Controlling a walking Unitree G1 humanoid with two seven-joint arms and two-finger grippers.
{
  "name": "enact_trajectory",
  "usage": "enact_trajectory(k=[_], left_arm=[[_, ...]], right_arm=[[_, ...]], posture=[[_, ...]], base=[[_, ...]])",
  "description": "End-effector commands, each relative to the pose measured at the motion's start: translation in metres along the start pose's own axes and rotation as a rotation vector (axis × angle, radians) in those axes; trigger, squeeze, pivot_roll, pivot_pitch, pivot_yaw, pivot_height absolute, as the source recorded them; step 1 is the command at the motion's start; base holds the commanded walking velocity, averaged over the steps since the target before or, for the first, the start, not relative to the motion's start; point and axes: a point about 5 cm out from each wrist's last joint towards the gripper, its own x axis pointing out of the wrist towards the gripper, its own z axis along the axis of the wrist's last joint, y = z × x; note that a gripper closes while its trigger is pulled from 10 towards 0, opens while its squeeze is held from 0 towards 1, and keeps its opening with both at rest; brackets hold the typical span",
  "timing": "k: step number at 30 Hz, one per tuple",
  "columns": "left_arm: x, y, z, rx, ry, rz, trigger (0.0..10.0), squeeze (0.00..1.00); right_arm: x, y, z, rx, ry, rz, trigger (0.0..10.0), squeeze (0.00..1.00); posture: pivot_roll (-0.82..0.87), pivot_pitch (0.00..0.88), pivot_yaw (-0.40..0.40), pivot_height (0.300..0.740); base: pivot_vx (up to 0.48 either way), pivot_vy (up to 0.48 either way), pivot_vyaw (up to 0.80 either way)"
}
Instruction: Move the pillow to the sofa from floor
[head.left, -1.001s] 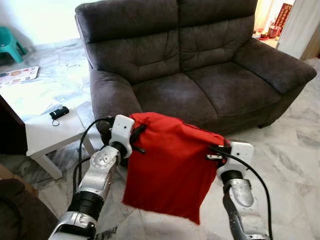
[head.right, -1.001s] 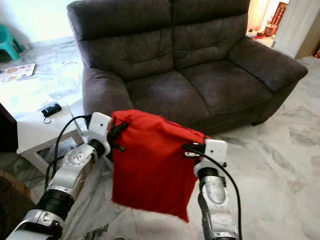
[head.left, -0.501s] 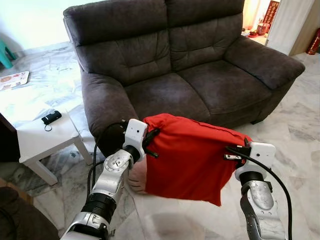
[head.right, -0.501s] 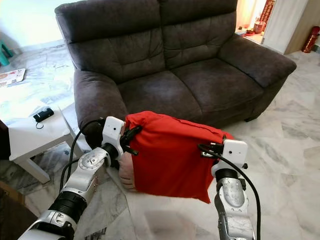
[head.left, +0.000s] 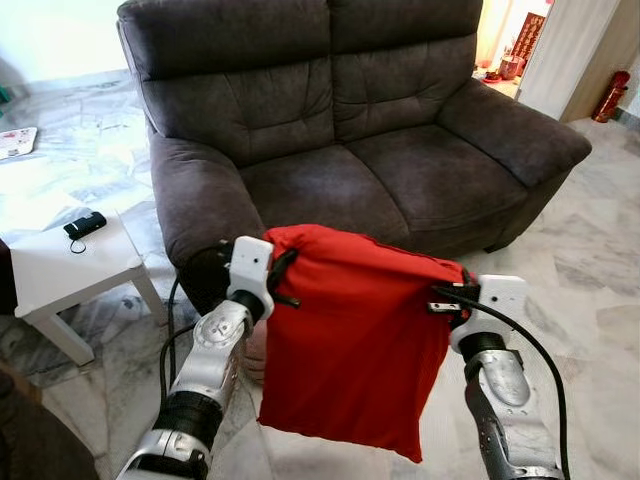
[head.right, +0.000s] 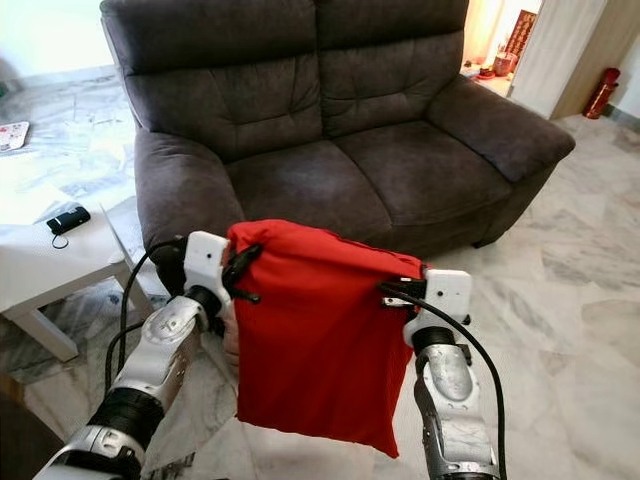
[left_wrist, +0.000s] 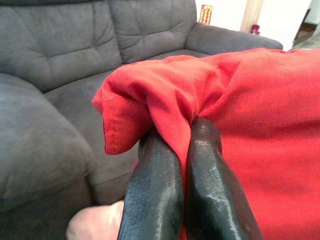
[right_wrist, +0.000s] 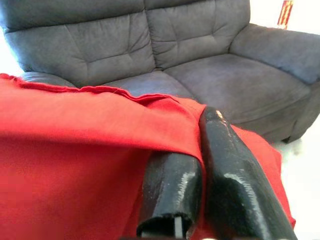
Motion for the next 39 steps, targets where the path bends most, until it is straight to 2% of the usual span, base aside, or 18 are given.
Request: enact_trajectory(k=[1,6,14,21,27,32,39], left_arm=[[0.000,0.007,0.017,0.035,-0.080,0.013,10.0,0.00],[0.002,0.008,0.017,0.033,-0.073,0.004,10.0,0.00],[0.004,0.001,0.017,0.029,-0.069,-0.018,10.0,0.00],[0.006,0.002,0.019,0.020,-0.076,-0.004,10.0,0.00],[0.005,0.004,0.019,0.012,-0.077,0.014,10.0,0.00],[0.003,0.003,0.017,0.004,-0.076,0.026,10.0,0.00],[0.004,0.002,0.016,0.000,-0.075,0.033,10.0,0.00]], right_arm=[[0.004,-0.002,0.014,0.018,-0.065,-0.019,10.0,0.00],[-0.001,0.000,0.010,0.018,-0.056,-0.026,10.0,0.00],[-0.003,0.005,0.009,-0.004,-0.061,-0.012,10.0,0.00],[-0.002,0.009,0.010,-0.021,-0.065,0.028,10.0,0.00],[-0.002,0.014,0.010,-0.032,-0.058,0.057,10.0,0.00],[-0.002,0.017,0.012,-0.064,-0.061,0.088,10.0,0.00],[-0.002,0.019,0.012,-0.056,-0.056,0.118,10.0,0.00]], posture=[[0.00,0.000,-0.033,0.740],[-0.04,0.000,0.002,0.740],[-0.07,0.000,0.023,0.740],[-0.05,0.000,0.006,0.740],[-0.05,0.000,-0.007,0.740],[-0.05,0.000,-0.020,0.740],[-0.05,0.000,-0.033,0.740]], base=[[0.000,0.000,0.00],[0.000,0.000,0.00],[0.000,-0.196,0.00],[0.000,-0.291,0.72],[0.000,-0.311,0.00],[0.000,-0.311,0.71],[0.000,-0.310,0.65]])
